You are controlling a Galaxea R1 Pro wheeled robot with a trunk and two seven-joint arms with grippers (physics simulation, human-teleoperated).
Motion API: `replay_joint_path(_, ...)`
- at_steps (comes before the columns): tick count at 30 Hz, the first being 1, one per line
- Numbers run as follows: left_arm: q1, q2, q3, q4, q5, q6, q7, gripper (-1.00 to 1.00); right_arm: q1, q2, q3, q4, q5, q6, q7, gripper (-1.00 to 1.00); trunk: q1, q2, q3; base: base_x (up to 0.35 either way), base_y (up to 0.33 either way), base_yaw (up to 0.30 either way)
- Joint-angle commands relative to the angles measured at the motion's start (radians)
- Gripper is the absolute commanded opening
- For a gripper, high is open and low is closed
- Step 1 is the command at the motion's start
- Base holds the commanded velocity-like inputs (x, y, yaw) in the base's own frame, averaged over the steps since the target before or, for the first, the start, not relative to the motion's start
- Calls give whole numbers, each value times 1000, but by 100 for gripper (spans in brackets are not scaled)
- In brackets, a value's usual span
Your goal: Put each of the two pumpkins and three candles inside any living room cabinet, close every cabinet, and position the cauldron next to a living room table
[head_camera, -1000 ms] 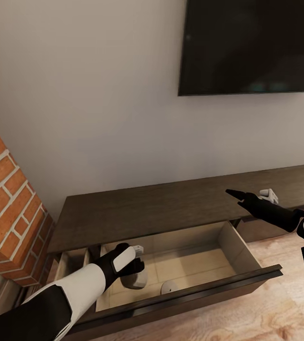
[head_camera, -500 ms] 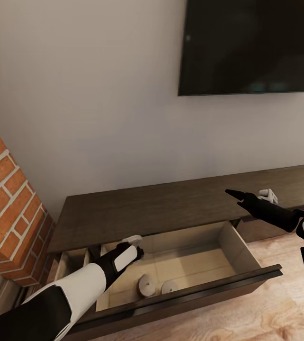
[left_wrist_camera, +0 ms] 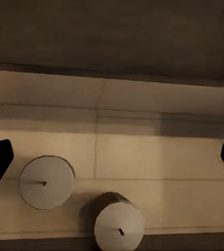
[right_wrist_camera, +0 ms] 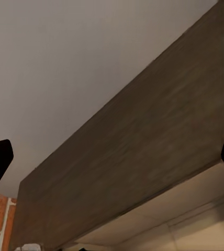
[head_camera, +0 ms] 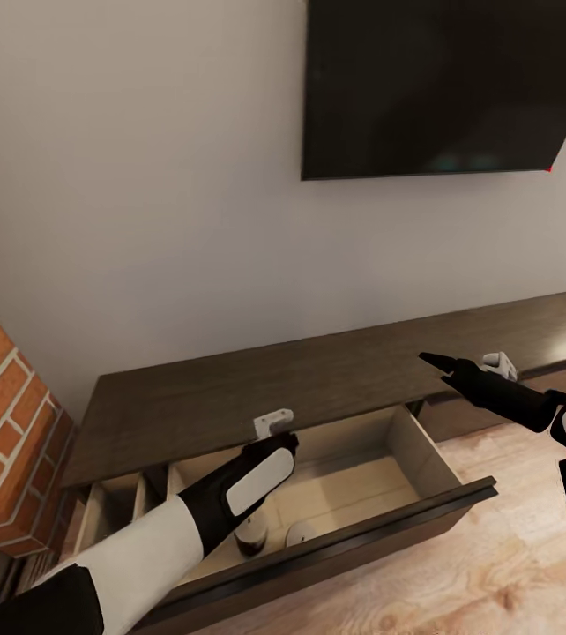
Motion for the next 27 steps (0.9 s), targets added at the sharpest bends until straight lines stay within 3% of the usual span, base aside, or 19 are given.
replay_joint_path(1, 0, 10, -18, -32, 3, 5, 20, 100, -1, 0, -1, -1, -8, 4, -7, 100, 0, 0, 0, 0, 0, -241)
replay_joint_path(5, 3, 64, -95, -212, 18, 5, 87, 100, -1, 0, -1, -2, -8, 4, -7, 100, 0, 0, 2, 0, 0, -241)
replay_joint_path(7, 4, 87, -136, -312, 47, 4, 134, 100, -1, 0, -1, -2, -8, 5, -7, 100, 0, 0, 3, 0, 0, -242)
replay_joint_path(10, 5, 101, -178, -386, 72, 3, 171, 100, -1, -1, -1, -2, -8, 5, -7, 100, 0, 0, 5, 0, 0, -242)
replay_joint_path(11, 5, 107, -211, -430, 80, 2, 186, 100, -1, -1, -1, -2, -8, 6, -8, 100, 0, 0, 5, 0, 0, -242)
replay_joint_path(14, 5, 112, -259, -499, 87, -8, 201, 100, -1, -2, -1, -3, -8, 6, -8, 100, 0, 0, 7, 0, 0, -242)
replay_joint_path(20, 5, 113, -286, -550, 90, -89, 207, 100, -1, -3, -1, -3, -7, 4, -8, 100, 0, 0, 10, 0, 0, -242)
replay_joint_path(23, 5, 112, -355, -556, 89, -133, 211, 100, -1, -3, -2, -4, -6, 4, -9, 100, 0, 0, 12, -7, -8, -242)
replay_joint_path(27, 5, 111, -392, -557, 90, -175, 215, 100, -1, -3, -2, -4, -6, 3, -9, 100, 0, 0, 14, -86, -93, -242)
